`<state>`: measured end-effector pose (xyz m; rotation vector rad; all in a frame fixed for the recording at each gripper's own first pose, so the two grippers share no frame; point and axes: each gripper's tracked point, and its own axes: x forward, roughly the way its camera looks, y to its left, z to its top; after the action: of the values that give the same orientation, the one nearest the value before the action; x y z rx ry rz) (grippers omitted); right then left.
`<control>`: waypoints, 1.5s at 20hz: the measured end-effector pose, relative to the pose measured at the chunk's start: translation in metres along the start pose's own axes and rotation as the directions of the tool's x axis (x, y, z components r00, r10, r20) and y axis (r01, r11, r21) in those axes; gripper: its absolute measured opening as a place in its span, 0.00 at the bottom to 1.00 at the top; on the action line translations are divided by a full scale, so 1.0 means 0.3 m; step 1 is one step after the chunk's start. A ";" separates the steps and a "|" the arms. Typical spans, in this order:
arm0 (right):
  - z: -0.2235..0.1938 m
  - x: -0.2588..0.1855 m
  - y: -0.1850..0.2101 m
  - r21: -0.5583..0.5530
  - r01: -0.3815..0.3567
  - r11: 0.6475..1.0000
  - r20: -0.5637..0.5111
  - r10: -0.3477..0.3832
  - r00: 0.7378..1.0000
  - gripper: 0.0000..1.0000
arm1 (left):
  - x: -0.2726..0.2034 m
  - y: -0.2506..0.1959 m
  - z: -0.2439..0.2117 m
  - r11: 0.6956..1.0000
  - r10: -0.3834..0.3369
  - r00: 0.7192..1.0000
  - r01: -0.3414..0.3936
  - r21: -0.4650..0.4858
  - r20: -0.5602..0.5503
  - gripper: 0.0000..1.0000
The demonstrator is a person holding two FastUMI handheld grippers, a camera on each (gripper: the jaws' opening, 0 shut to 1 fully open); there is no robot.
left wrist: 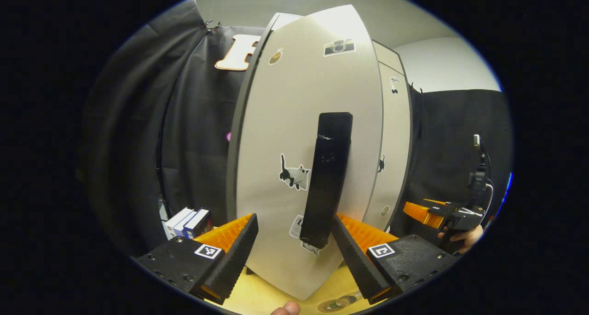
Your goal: Grasp the bottle in the cabinet with the left hand and place it on the coaster, then close the right door with the right hand and the left door with the left hand.
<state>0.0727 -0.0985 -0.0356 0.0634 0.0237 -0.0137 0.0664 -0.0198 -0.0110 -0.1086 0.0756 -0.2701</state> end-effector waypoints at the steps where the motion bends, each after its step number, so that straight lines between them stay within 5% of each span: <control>1: -0.009 -0.005 -0.008 -0.002 -0.002 1.000 -0.008 0.002 1.000 1.00 | 0.029 -0.021 -0.003 1.000 -0.003 1.000 0.003 0.010 0.001 1.00; 8: -0.076 -0.089 -0.051 0.026 -0.011 1.000 -0.065 0.013 0.998 1.00 | 0.232 -0.125 -0.003 0.995 0.011 0.999 -0.014 0.100 0.037 1.00; 17: -0.097 -0.149 -0.049 0.057 -0.027 0.998 -0.065 0.031 0.997 1.00 | 0.396 -0.167 -0.013 0.996 0.040 0.998 -0.044 0.076 0.054 1.00; 30: -0.099 -0.196 -0.079 0.112 -0.025 0.993 -0.097 0.036 0.995 1.00 | 0.508 -0.139 -0.018 0.973 0.196 0.978 -0.204 0.107 0.074 1.00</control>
<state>0.0130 -0.1195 -0.0654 0.1753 0.1213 0.0192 0.2014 -0.1015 -0.0207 0.0051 0.0084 -0.0688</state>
